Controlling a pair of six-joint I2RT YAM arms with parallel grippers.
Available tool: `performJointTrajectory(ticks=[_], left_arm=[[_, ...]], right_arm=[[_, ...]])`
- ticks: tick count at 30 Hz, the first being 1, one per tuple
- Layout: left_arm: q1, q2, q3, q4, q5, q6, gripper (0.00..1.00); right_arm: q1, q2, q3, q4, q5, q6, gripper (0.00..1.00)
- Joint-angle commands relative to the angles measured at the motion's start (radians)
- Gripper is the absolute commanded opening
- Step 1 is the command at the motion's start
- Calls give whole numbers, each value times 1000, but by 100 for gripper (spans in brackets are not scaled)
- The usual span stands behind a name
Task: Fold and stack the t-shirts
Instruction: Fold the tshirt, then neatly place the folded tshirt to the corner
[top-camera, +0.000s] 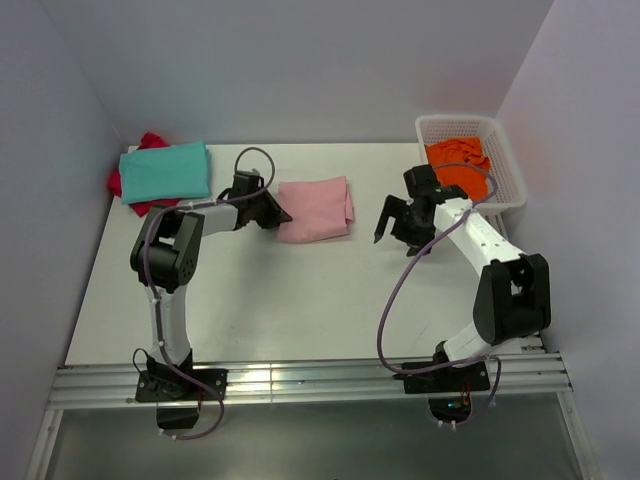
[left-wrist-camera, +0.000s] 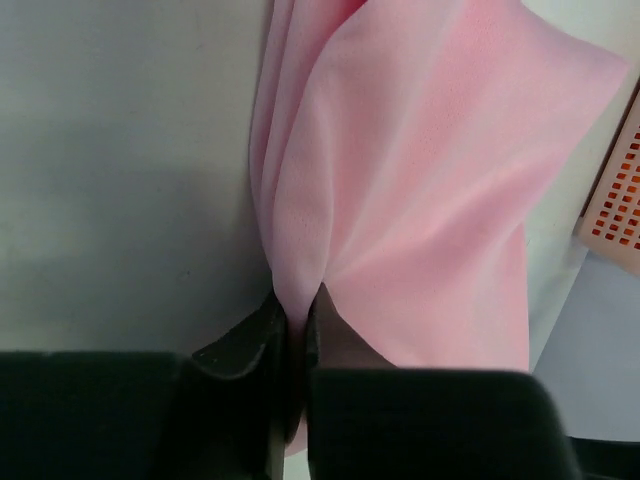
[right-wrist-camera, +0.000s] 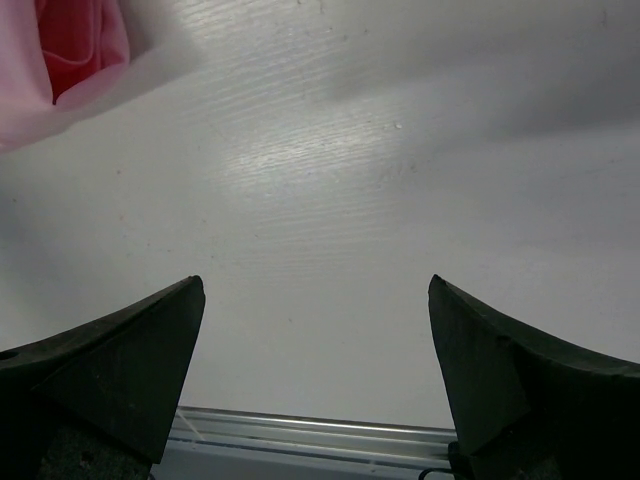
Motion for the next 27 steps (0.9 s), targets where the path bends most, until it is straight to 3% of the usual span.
performJointTrajectory(ticks=[1, 5, 12, 19, 27], left_arm=[[-5, 34, 34, -48, -22, 18, 8], [-5, 49, 124, -115, -8, 41, 2], [18, 51, 382, -304, -22, 133, 2], [91, 118, 669, -468, -25, 222, 1], [199, 200, 841, -562, -14, 269, 1]], right_arm=[[-31, -47, -10, 12, -10, -25, 100], [-48, -53, -10, 12, -22, -26, 100], [-62, -75, -7, 13, -38, -19, 100], [-80, -113, -43, 13, -45, -36, 100], [-105, -187, -154, 29, -55, -53, 100]])
